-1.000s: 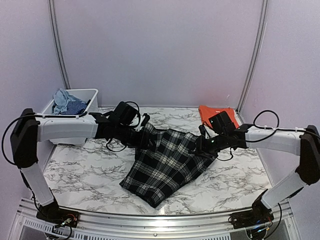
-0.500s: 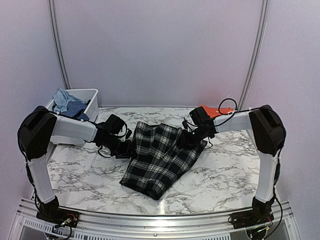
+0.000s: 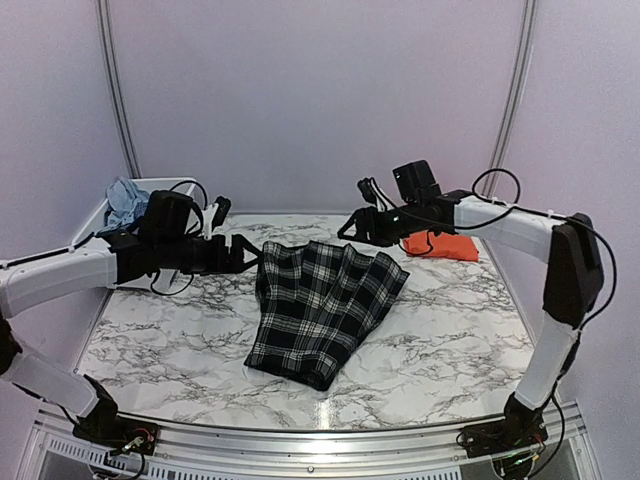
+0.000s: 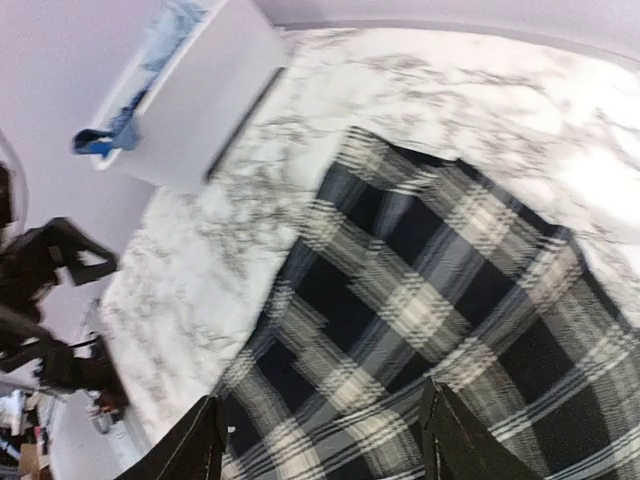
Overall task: Fold and stack the mixed laundry pile
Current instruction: Smooth out the rectangle-folded skirt at the center of the board.
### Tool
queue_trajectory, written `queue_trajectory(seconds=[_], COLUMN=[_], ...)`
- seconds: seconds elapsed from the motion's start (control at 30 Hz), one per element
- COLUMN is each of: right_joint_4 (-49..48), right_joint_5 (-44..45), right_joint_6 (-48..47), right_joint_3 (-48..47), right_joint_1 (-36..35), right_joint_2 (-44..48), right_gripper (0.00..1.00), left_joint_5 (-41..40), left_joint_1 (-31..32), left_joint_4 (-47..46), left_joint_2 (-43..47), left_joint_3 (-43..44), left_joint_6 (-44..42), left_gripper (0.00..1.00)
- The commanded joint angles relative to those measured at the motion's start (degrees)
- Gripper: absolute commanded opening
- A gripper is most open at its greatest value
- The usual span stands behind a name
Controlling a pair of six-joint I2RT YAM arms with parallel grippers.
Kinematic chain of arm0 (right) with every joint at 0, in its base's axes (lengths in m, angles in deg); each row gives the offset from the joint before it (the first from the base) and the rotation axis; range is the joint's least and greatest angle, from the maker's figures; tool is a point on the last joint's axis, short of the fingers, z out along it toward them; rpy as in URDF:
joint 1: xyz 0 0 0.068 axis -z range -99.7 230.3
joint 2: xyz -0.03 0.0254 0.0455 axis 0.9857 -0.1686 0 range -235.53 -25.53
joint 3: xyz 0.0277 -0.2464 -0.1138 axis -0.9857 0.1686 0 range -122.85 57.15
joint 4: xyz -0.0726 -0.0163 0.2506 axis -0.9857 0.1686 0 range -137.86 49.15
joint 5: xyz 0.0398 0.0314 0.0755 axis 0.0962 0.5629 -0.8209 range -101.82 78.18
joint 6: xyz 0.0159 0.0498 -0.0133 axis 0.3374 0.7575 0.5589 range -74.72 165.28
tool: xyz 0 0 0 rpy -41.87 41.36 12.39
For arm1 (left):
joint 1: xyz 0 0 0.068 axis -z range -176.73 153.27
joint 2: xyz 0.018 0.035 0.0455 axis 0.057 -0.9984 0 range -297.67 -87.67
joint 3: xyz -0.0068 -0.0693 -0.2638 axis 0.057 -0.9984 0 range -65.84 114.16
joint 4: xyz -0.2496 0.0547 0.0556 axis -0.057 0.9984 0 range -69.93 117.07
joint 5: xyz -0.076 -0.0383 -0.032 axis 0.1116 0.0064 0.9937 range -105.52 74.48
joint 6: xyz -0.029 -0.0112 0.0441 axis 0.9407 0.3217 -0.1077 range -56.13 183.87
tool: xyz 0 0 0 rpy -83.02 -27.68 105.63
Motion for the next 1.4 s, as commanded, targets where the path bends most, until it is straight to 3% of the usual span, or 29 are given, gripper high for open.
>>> queue_trajectory(seconds=[0.0, 0.13, 0.47, 0.63, 0.73, 0.83, 1.0, 1.17, 1.37], right_joint_4=[-9.8, -23.3, -44.5, -36.6, -26.1, -15.1, -5.5, -3.7, -8.2], right_joint_5=[-10.5, -12.1, -17.6, -16.8, -14.3, -11.6, -11.6, -11.8, -9.1], right_joint_6=[11.4, 23.6, 38.8, 31.1, 22.7, 13.7, 5.0, 6.6, 14.0], right_joint_3=[9.3, 19.2, 37.6, 38.3, 35.4, 29.5, 20.1, 17.4, 25.0], right_joint_1=[-7.2, -12.8, -17.4, -15.1, -12.1, -9.9, -9.5, -13.3, -15.7], right_joint_2=[5.8, 7.0, -4.9, -8.6, -8.9, -7.3, -3.1, 1.6, 7.2], right_gripper=[0.62, 0.61, 0.55, 0.54, 0.53, 0.54, 0.53, 0.5, 0.35], left_joint_5=[11.8, 19.1, 19.2, 16.0, 14.0, 11.0, 7.1, 7.2, 8.0], left_joint_1=[-0.1, 2.7, 8.7, 8.2, 8.0, 7.9, 7.2, 6.4, 6.4], left_joint_4=[-5.4, -11.5, -19.6, -20.1, -20.1, -20.1, -19.4, -17.1, -17.6], left_joint_2=[1.6, -2.3, -13.6, -16.9, -14.7, -8.3, -0.8, -3.7, -5.5], left_joint_3=[-6.6, -9.6, -15.8, -19.3, -21.1, -22.3, -22.8, -22.4, -22.1], left_joint_6=[4.1, 8.5, 12.5, 13.8, 13.5, 12.7, 12.8, 15.5, 17.0], left_gripper=[0.99, 0.99, 0.9, 0.79, 0.77, 0.82, 0.93, 0.85, 0.77])
